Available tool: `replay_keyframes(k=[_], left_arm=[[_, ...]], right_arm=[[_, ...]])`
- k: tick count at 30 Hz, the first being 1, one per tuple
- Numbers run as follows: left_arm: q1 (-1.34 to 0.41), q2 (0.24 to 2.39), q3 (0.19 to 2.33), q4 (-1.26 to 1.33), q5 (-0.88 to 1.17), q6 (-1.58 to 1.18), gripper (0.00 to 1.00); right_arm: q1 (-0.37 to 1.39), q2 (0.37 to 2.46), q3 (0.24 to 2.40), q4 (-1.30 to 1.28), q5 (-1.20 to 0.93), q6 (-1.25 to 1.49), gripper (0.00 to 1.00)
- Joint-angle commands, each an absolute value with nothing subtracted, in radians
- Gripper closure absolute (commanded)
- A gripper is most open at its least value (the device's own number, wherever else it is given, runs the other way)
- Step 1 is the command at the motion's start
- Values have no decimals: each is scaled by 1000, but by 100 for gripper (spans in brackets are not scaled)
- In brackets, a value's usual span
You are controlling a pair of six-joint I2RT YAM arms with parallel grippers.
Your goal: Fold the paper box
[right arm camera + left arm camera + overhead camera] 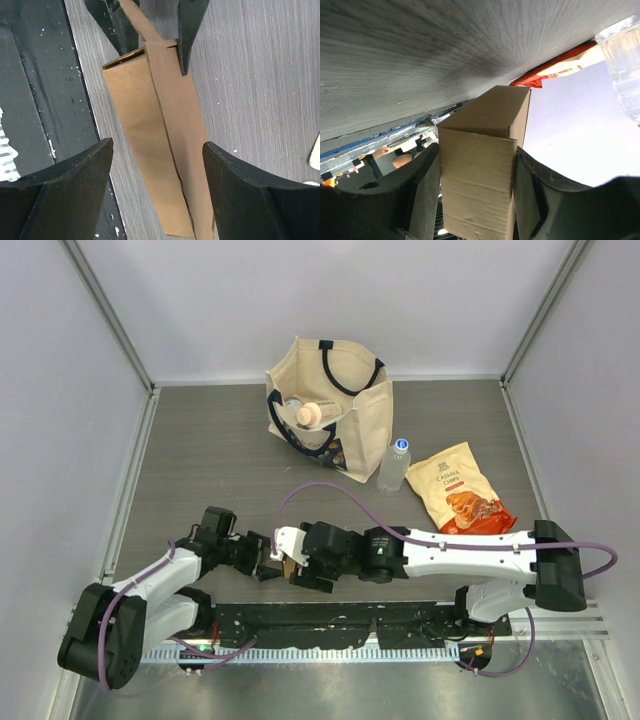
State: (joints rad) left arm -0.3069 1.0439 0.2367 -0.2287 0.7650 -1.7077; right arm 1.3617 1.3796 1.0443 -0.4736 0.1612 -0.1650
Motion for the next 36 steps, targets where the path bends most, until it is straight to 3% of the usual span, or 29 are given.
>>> replay_keyframes(k=[1,4,22,31,33,36], left_arm=[[-302,1045,187,-236,773,-1828,50],[-301,1035,170,-192,776,-1852,44],[-295,992,129,-126,804,-1902,43],[-288,921,202,-282,723,-1748,15],[-284,875,248,-359,619,-1674,0],[-261,775,278,-428,516,-1554,0]], right_arm=[[1367,1408,1088,-462,167,-221,23],[1370,1430,1075,-459,215,-238,21],[1374,1511,1020,-272,390,-406,22],[1347,1563,1019,-256,370,-388,46],[1321,1560,1020,-274,330,-376,48],[1298,1554,1029,-319,273,-353,50]])
